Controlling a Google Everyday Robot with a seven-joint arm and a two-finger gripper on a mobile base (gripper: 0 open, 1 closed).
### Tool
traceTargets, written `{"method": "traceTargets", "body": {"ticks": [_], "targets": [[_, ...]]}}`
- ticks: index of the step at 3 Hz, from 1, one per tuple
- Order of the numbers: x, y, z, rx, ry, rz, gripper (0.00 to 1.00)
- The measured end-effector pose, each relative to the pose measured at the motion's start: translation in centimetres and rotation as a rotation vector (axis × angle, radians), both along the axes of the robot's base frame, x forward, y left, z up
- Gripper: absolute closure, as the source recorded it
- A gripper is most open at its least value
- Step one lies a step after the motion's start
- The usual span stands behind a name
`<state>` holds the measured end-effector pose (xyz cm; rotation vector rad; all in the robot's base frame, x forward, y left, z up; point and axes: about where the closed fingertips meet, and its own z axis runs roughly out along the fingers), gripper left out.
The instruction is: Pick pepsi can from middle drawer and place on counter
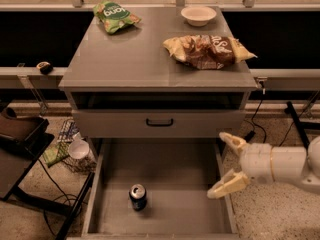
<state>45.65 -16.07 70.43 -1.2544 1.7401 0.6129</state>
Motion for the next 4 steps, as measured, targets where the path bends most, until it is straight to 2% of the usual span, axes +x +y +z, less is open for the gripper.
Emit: {"method": "traceTargets", "body": {"ticks": [1,2,3,4], "targets": [[0.0,2.2,-5.5,0.065,-0.008,0.014,0.0],[1.6,5.7,-14.5,0.126,-0.037,0.081,0.0],[2.6,7.9,-20.3,0.159,-0.018,0.109,0.0],[4.0,11.1,-24.1,0.179,-0.003,0.132,0.0]]}}
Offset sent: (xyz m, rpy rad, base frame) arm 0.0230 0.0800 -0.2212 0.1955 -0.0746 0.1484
